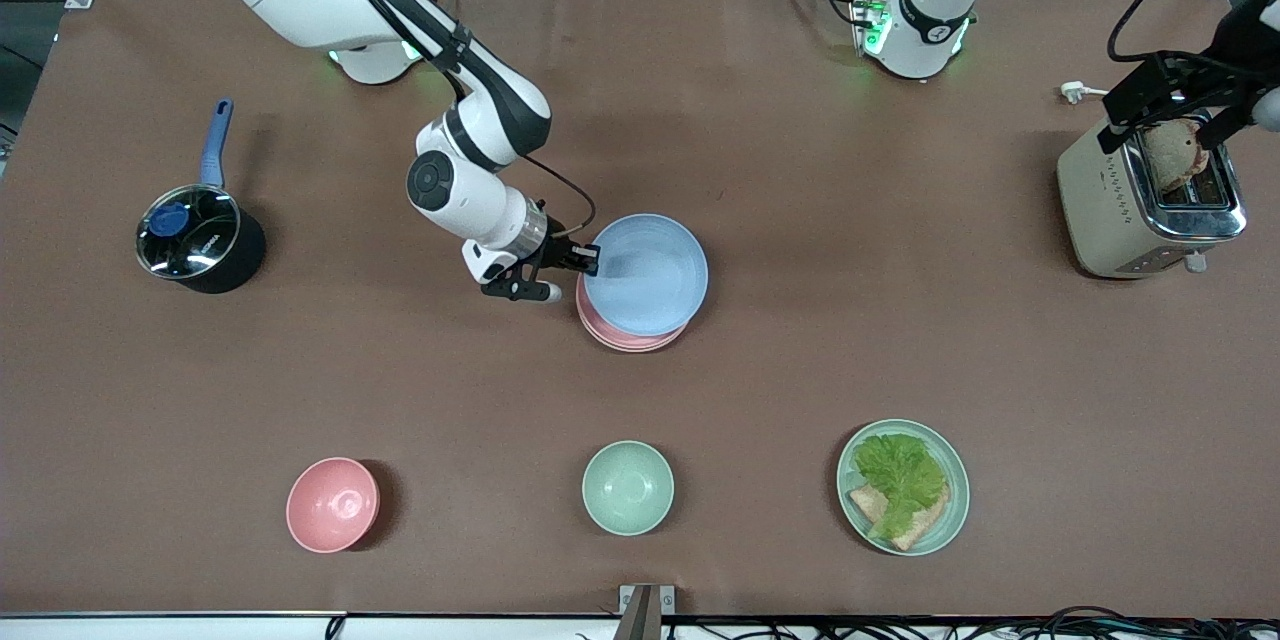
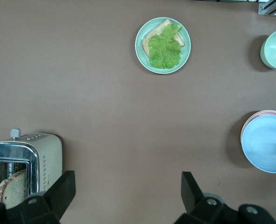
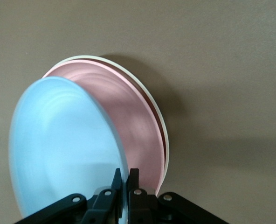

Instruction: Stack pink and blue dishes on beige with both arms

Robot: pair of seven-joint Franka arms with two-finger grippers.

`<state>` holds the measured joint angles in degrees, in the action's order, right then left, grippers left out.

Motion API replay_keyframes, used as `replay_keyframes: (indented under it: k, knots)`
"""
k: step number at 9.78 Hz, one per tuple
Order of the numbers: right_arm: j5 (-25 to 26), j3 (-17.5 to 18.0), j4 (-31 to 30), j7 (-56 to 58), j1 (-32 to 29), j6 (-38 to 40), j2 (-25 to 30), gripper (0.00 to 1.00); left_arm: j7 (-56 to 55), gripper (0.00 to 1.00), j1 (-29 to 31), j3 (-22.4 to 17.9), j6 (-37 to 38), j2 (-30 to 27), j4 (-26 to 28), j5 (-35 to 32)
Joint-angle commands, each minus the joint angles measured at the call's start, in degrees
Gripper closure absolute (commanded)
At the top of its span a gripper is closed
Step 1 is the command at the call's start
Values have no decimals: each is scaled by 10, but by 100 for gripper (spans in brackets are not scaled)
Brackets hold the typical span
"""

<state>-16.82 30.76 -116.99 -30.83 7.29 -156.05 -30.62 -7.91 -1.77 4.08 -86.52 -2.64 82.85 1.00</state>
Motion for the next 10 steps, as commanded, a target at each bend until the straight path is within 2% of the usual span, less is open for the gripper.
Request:
replay_keyframes:
  k: [1, 2, 3, 4, 5, 8, 9, 10]
  knots:
    - [11, 3, -12, -11, -9, -6, 3, 53, 4, 0, 5, 4, 23, 31, -21, -11]
    - [11, 3, -11, -12, -9, -6, 5, 25, 10, 0, 5, 8, 24, 26, -14, -16]
    - [11, 2, -10, -10, -10, 0, 21, 5, 12, 0, 5, 8, 44, 21, -8, -13]
    - [11, 1, -10, -10, -17, 17, 50, 0, 7, 0, 5, 9, 49, 15, -4, -7]
    - [15, -1, -12, -10, -30, 51, 82, 0, 4, 0, 5, 11, 48, 3, 15, -4]
    - [132, -6, -6, -13, -106, 230, 213, 0, -1, 0, 5, 17, 43, 2, 21, 1]
    - [147, -33, 8, -10, -118, 293, 257, 0, -3, 0, 4, 16, 37, 4, 21, -5]
    - [148, -89, 32, -6, -112, 357, 283, 0, -3, 0, 5, 17, 36, 4, 21, -6]
